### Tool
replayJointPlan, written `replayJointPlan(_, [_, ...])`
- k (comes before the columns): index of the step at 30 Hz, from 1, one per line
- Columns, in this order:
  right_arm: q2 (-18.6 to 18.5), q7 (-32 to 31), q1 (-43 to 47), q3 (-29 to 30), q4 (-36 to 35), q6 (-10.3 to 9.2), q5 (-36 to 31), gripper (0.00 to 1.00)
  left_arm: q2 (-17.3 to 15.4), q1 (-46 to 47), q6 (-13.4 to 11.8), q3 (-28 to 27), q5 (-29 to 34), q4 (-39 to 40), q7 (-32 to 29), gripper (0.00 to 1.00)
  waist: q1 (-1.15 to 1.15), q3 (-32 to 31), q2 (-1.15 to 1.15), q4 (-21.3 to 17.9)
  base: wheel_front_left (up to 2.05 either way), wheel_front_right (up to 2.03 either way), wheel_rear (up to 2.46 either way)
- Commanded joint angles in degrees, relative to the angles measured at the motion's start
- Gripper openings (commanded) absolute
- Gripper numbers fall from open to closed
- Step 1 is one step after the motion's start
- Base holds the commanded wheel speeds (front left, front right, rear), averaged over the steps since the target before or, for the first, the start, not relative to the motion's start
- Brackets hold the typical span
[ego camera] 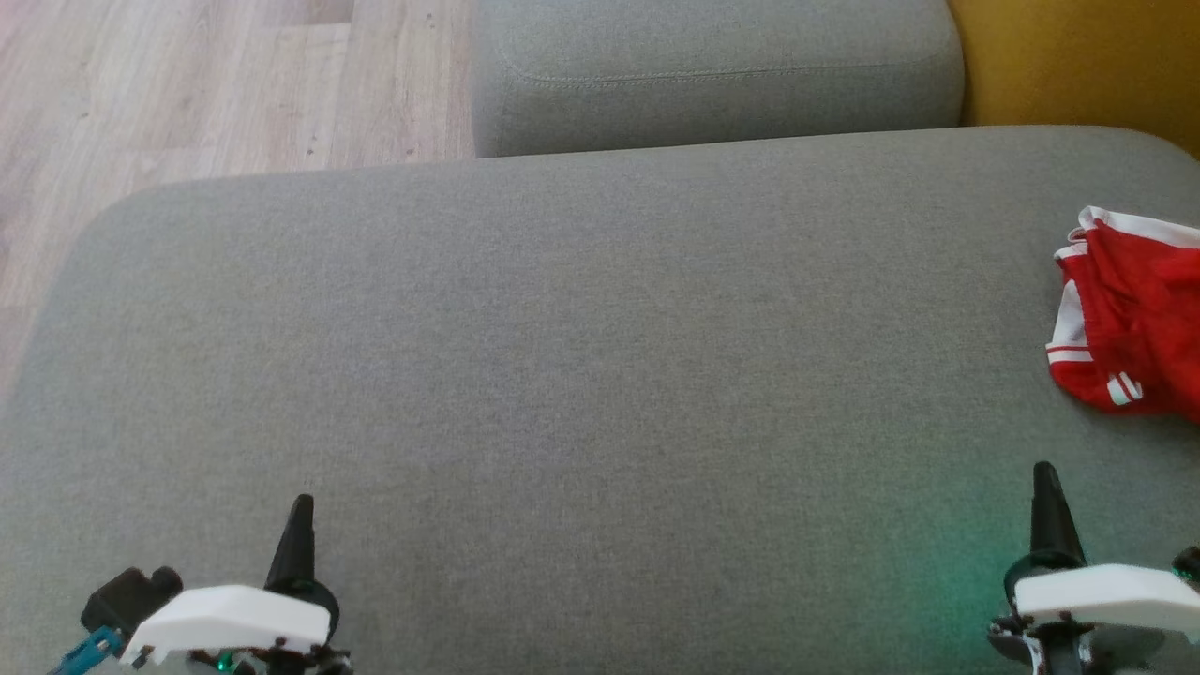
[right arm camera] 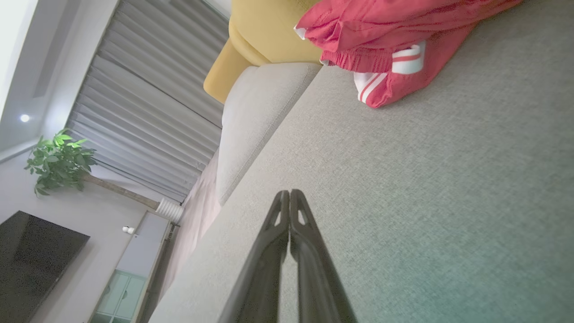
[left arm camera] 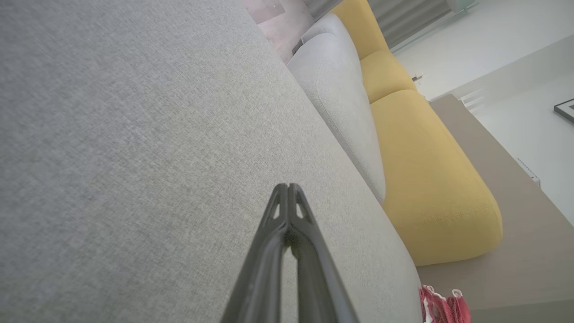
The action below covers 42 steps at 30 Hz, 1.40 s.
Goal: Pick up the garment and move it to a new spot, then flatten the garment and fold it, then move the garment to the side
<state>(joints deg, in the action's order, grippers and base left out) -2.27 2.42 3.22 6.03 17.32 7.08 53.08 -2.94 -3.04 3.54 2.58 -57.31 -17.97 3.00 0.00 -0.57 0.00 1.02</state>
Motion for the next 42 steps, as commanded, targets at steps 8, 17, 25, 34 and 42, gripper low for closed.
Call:
replayJointPlan(8, [-0.39, -1.70, -4.35, -0.33, -2.38, 0.27, 7.34, 0.00, -0.45, 4.09, 0.98, -2.97, -6.60, 2.49, -1.68, 0.00, 0.00, 0.12, 0.00, -0.17, 0.00, 0.00, 0.00])
replayJointPlan(17, [-0.44, -3.18, -5.38, -0.16, -2.57, 0.30, 13.83, 0.00, -0.45, 5.13, 1.58, -4.09, -12.49, 2.78, -3.18, 0.00, 0.00, 0.25, 0.00, -0.34, 0.00, 0.00, 0.00])
replayJointPlan(25, [-0.47, -4.33, -6.19, -0.03, -2.72, 0.32, 18.89, 0.00, -0.44, 5.94, 2.06, -4.98, -17.07, 3.01, -4.35, 0.00, 0.00, 0.35, 0.00, -0.48, 0.00, 0.00, 0.00])
replayJointPlan(34, [-0.52, -5.96, -7.33, 0.16, -2.92, 0.35, 26.09, 0.00, -0.42, 7.10, 2.73, -6.24, -23.58, 3.34, -6.01, 0.00, 0.00, 0.49, 0.00, -0.67, 0.00, 0.00, 0.00])
replayJointPlan(42, [-0.56, -7.27, -8.26, 0.31, -3.09, 0.38, 31.86, 0.00, -0.40, 8.02, 3.27, -7.26, -28.80, 3.60, -7.36, 0.00, 0.00, 0.61, 0.00, -0.82, 0.00, 0.00, 0.00])
